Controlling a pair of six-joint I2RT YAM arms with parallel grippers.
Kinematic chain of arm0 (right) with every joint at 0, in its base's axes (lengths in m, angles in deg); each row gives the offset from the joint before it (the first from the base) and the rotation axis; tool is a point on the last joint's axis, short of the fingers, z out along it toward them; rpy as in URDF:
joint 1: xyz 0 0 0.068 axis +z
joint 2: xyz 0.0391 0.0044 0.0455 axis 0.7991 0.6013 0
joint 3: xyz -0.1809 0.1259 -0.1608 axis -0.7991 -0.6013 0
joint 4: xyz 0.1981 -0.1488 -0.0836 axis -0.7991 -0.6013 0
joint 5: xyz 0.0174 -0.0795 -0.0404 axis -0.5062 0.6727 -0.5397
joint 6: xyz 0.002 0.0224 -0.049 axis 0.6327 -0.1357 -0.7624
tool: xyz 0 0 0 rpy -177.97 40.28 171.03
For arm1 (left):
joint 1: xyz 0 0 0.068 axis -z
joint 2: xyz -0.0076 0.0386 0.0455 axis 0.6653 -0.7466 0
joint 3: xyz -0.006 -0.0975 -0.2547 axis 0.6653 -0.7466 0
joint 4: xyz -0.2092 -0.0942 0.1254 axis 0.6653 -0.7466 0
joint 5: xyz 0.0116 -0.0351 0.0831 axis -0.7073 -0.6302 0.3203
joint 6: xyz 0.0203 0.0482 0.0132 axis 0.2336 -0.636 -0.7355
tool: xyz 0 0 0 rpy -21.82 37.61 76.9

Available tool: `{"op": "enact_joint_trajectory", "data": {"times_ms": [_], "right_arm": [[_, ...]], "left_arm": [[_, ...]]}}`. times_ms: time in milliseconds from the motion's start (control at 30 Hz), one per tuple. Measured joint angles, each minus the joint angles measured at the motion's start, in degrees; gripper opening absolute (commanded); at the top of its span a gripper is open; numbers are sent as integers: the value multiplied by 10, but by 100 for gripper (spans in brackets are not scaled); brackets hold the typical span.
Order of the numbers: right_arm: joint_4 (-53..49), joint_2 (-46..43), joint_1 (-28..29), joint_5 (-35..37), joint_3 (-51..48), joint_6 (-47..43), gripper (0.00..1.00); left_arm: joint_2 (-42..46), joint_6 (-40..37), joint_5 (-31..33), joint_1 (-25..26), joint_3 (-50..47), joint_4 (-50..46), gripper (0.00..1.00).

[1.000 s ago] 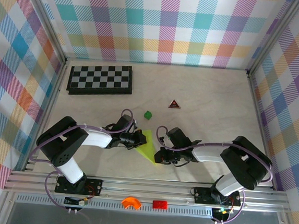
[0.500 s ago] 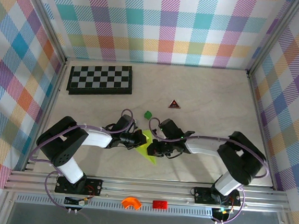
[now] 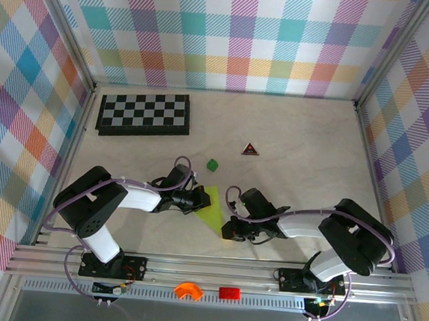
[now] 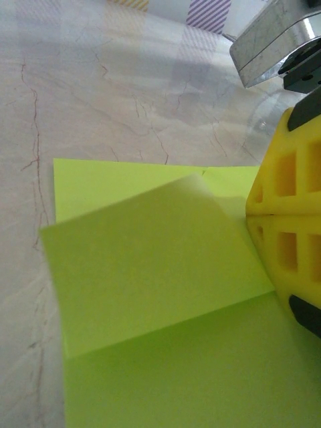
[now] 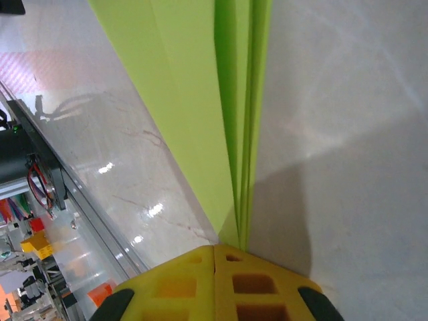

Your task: Fold a paper plane with a square sheet of paper (pick it up from the middle)

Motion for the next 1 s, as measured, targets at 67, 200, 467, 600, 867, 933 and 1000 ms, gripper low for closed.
{"op": "enact_joint_trajectory", "data": {"times_ms": [67, 200, 467, 600, 867, 933, 1000], "right_arm": [[0, -8, 0, -1, -6, 4, 7], [-40, -59, 1, 5, -14, 18, 7], [-96, -55, -4, 34, 116, 7, 8], [-95, 41, -4, 43, 188, -1, 8], [-79, 134, -14, 45, 182, -5, 6], [-33, 126, -17, 38, 151, -1, 4], [12, 120, -19, 33, 124, 1, 2]], "left_arm": [[-1, 0, -2, 0, 0, 2, 1], [-1, 0, -2, 0, 0, 2, 1], [-1, 0, -2, 0, 0, 2, 1], [-1, 0, -2, 0, 0, 3, 1], [-1, 0, 0, -1, 0, 3, 1], [-1, 0, 1, -1, 0, 3, 1], [0, 0, 0, 0, 0, 3, 2]]}}
